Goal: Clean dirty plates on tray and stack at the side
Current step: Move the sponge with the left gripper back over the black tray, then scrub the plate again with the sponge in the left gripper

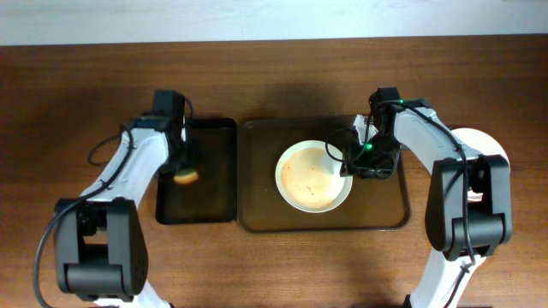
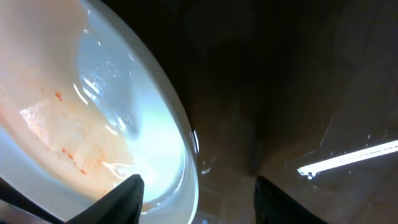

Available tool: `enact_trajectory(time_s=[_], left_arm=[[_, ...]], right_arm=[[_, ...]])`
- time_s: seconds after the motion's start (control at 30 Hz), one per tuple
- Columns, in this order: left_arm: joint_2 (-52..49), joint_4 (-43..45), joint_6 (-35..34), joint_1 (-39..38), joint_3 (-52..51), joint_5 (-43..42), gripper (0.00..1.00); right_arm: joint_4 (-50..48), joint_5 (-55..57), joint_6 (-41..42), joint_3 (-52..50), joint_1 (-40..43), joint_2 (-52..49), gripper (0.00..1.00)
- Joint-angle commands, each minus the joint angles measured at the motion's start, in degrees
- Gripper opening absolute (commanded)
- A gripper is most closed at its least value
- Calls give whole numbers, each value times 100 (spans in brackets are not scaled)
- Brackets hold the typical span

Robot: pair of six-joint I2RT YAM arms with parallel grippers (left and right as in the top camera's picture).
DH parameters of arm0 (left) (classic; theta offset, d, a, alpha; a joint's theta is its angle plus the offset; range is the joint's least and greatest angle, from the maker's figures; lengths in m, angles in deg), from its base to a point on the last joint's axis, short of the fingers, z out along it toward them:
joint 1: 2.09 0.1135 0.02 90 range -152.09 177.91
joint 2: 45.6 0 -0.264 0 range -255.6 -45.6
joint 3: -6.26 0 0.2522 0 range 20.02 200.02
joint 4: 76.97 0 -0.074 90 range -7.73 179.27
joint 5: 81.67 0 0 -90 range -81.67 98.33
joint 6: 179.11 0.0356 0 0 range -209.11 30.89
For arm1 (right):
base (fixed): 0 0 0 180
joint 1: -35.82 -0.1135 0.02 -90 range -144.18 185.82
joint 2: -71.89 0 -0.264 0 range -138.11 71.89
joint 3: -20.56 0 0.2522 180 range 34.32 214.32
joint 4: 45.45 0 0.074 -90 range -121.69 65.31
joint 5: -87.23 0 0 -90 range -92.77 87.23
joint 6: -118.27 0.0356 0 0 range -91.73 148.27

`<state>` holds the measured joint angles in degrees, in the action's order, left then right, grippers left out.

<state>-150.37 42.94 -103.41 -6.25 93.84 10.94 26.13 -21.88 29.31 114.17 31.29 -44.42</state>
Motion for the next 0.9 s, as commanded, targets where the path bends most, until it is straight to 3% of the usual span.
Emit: enact_trajectory(time_s=[0.0, 0.1, 0.2, 0.27, 0.43, 0.47, 0.53, 0.87], left_arm=[[334, -44, 72, -341, 350, -354, 0], [330, 319, 35, -977, 348, -820, 0], [317, 839, -737, -1919, 247, -848, 0], [269, 1233, -756, -2433, 140, -841, 0], [-634, 2218, -903, -3449, 129, -844, 0], [-767, 2428, -903, -3545, 131, -841, 0], [-986, 2651, -903, -3674, 129, -817, 0], [-1279, 2452, -660, -3517, 144, 640, 0]], right_arm=[[-2, 44, -20, -20, 7, 66, 60], [-2, 44, -20, -20, 7, 66, 60], [22, 44, -17, -20, 7, 66, 60], [26, 44, -17, -20, 7, 66, 60], [24, 42, -17, -20, 7, 66, 60], [24, 42, -17, -20, 7, 66, 59], [26, 44, -17, -20, 7, 66, 48], [26, 44, -17, -20, 7, 66, 47]])
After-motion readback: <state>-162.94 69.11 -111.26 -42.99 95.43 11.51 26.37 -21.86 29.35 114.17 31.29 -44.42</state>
